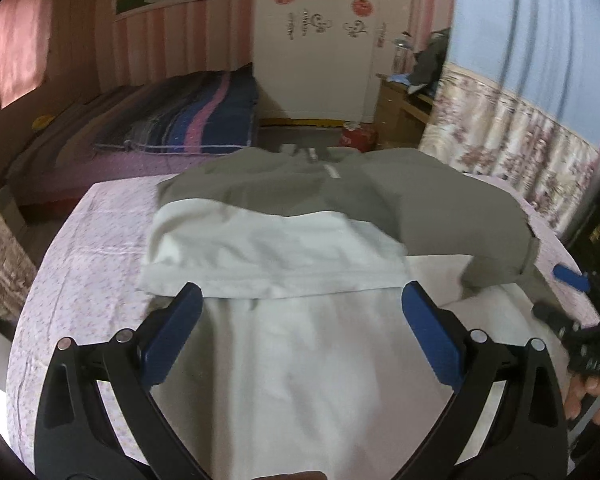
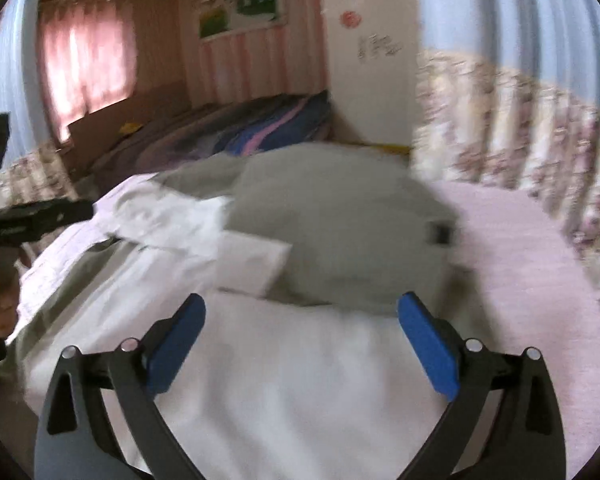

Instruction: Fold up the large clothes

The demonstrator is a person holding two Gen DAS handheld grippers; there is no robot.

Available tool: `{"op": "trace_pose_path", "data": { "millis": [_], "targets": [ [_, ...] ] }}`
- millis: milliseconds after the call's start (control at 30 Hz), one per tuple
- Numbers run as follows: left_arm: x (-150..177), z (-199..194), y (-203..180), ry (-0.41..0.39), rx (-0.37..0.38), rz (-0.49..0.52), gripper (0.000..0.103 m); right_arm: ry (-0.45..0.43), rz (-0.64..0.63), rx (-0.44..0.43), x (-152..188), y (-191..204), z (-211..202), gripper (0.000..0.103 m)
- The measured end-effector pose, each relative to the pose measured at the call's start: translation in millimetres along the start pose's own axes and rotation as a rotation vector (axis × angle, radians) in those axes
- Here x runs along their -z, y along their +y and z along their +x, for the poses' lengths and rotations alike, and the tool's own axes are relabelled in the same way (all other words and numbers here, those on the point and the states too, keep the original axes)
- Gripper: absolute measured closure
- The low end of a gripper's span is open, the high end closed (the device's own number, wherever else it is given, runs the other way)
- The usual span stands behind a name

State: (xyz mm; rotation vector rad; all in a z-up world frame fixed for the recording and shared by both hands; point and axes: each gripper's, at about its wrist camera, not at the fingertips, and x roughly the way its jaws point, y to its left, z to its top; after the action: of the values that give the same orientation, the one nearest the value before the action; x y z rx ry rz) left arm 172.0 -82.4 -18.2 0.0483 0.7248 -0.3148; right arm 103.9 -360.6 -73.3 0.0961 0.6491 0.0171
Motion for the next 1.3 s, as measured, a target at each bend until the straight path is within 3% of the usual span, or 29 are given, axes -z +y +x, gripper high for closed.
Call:
{"op": "trace_pose_path", "data": {
  "millis": [100,233,333,500,667,800,967,1033,1100,1233,1267,1300],
  "targets": [
    [-1,1,-13,-0.002,0.011,0.007,0.004,0.0,0.063,0.05,-8,-38,2,0.006],
    [1,-1,-16,-0.005,0.008,0.003,0.004,0.029,0.086,0.03,-13,-65,17,0.007],
    [2,-1,-9,-0.002,-0.007,-0.008,0.004,0.056,0.091,-0.001,-11,-69,32,0.017],
    [3,-3,17,-0.002,-0.034,-0.036,0.004,0.12,0.105,0.004,-9,-62,53,0.076],
    [6,-6,45,-0.005,-0.056,-0.072,0.004,0.018,0.069,-0.059,-23,-26,41,0.077],
    [8,-10,62,-0.011,-0.066,-0.102,0.004,0.003,0.03,-0.157,-37,14,51,0.074],
    [11,-17,72,-0.02,-0.067,-0.114,0.004,-0.013,0.017,-0.341,-48,66,68,0.074],
    [12,-20,76,-0.02,-0.066,-0.125,0.004,-0.007,0.044,-0.455,-53,84,71,0.073],
    [13,-23,81,-0.026,-0.074,-0.129,0.004,-0.006,0.041,-0.526,-56,100,71,0.044],
    [16,-32,99,-0.039,-0.101,-0.154,0.004,-0.017,-0.056,-0.567,-56,137,58,0.043],
    [17,-33,104,-0.036,-0.109,-0.163,0.004,-0.036,-0.063,-0.558,-55,140,51,0.04],
    [18,-34,109,-0.031,-0.113,-0.17,0.004,-0.058,-0.059,-0.548,-55,140,45,0.03]
  ]
}}
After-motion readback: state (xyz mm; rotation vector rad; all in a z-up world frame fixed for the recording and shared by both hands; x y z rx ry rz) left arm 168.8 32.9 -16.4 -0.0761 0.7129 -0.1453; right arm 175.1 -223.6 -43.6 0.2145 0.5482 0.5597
